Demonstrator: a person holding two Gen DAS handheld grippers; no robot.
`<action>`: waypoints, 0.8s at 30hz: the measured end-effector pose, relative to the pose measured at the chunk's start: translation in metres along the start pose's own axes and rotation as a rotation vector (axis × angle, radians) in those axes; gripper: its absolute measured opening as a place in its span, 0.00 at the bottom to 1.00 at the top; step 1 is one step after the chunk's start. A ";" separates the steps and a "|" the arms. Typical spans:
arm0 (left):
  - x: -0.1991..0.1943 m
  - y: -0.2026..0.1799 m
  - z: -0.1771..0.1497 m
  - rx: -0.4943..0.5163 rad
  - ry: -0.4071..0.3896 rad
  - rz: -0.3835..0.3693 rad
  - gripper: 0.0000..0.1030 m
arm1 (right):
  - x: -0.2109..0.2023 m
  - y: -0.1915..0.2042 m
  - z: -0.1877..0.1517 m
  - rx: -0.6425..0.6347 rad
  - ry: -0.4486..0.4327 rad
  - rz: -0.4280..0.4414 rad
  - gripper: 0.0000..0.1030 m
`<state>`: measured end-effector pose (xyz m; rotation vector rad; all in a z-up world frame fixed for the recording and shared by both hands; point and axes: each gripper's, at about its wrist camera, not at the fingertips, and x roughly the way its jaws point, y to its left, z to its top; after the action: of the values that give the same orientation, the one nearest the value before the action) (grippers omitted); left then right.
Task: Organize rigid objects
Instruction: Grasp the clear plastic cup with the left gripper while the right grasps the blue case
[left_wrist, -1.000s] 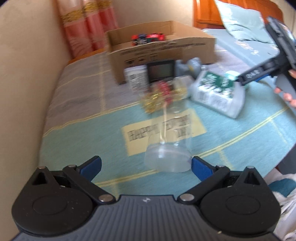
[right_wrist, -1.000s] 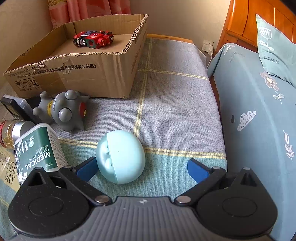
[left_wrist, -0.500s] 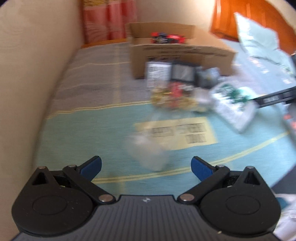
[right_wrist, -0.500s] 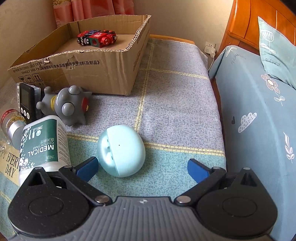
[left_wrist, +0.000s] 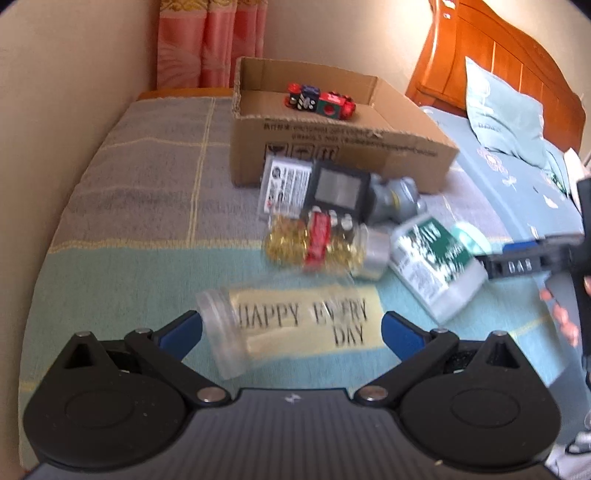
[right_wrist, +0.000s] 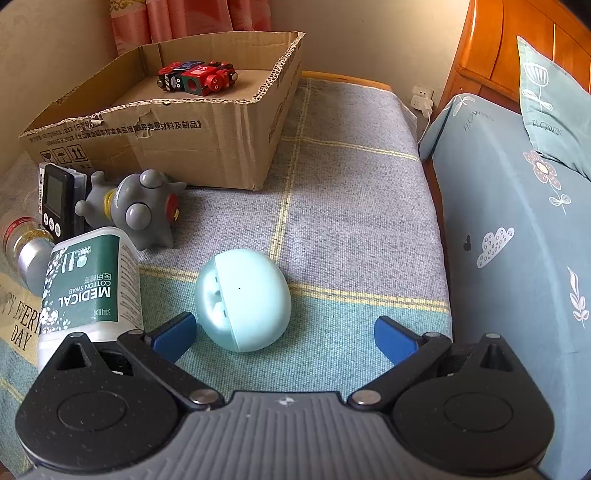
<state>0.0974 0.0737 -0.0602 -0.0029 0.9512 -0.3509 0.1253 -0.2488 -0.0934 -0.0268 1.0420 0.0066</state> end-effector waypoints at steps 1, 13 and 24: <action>0.003 -0.001 0.003 0.004 -0.003 0.000 0.99 | 0.000 0.000 0.000 -0.002 -0.001 0.001 1.00; 0.018 -0.022 -0.003 0.118 -0.009 0.183 0.99 | 0.000 -0.004 -0.002 -0.107 -0.044 0.062 1.00; 0.016 -0.009 -0.008 0.081 0.004 0.204 0.99 | -0.007 0.008 0.001 -0.305 -0.078 0.189 0.74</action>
<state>0.0974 0.0619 -0.0763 0.1676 0.9314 -0.2009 0.1225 -0.2412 -0.0873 -0.2035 0.9544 0.3363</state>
